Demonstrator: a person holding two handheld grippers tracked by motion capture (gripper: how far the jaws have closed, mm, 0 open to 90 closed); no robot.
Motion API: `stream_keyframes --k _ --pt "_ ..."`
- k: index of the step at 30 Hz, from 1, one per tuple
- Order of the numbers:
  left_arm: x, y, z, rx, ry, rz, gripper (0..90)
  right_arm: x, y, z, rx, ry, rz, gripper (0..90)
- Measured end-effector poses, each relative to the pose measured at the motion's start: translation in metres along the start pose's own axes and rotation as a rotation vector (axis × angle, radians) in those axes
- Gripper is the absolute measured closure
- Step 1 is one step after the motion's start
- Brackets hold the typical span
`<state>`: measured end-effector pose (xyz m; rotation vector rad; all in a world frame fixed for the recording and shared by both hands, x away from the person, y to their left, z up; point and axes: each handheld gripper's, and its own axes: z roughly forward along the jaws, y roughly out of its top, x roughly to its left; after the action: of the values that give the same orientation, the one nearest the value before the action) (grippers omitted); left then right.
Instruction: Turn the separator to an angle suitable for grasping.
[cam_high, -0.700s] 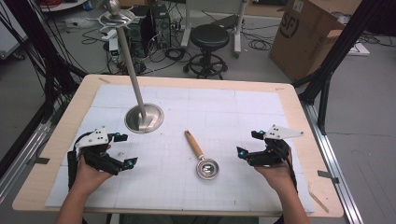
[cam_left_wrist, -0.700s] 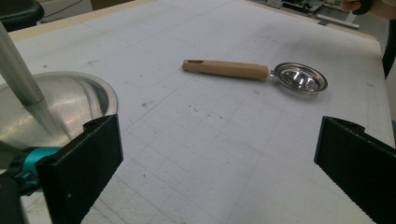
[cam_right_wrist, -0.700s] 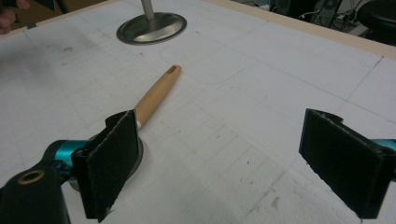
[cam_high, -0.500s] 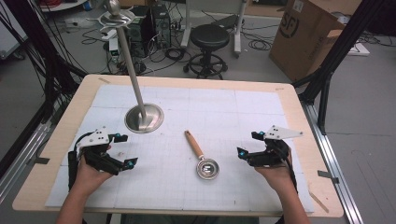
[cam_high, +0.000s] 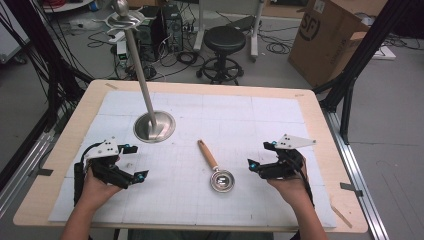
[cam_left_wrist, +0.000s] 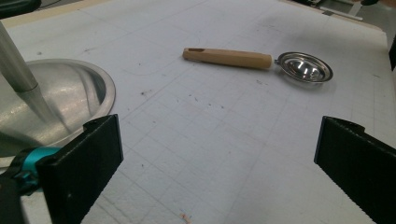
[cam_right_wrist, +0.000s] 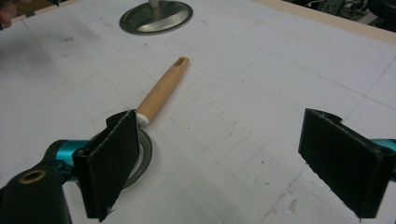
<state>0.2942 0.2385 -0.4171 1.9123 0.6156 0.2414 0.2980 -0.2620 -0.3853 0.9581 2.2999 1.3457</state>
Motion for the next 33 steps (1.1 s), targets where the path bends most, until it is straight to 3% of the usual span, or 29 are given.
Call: stream_keyframes --k 10,13,23,26,33 --pt "0.001 0.0 0.0 -0.001 0.0 0.0 1.7 0.014 0.026 0.024 0.037 0.043 -0.044 19.6" --pt "0.0 0.0 0.001 0.01 -0.002 0.004 1.7 0.019 0.035 0.038 0.08 0.043 -0.077 20.8" --pt "0.001 -0.001 0.004 0.018 0.0 0.004 1.7 0.024 0.04 0.064 0.148 0.073 -0.067 25.9" --pt "0.0 -0.001 0.005 0.028 -0.002 0.007 1.7 0.027 0.04 0.074 0.192 0.074 -0.076 28.4" --pt "0.0 -0.001 0.006 0.028 -0.003 0.01 1.7 0.029 0.042 0.082 0.217 0.091 -0.069 34.9"
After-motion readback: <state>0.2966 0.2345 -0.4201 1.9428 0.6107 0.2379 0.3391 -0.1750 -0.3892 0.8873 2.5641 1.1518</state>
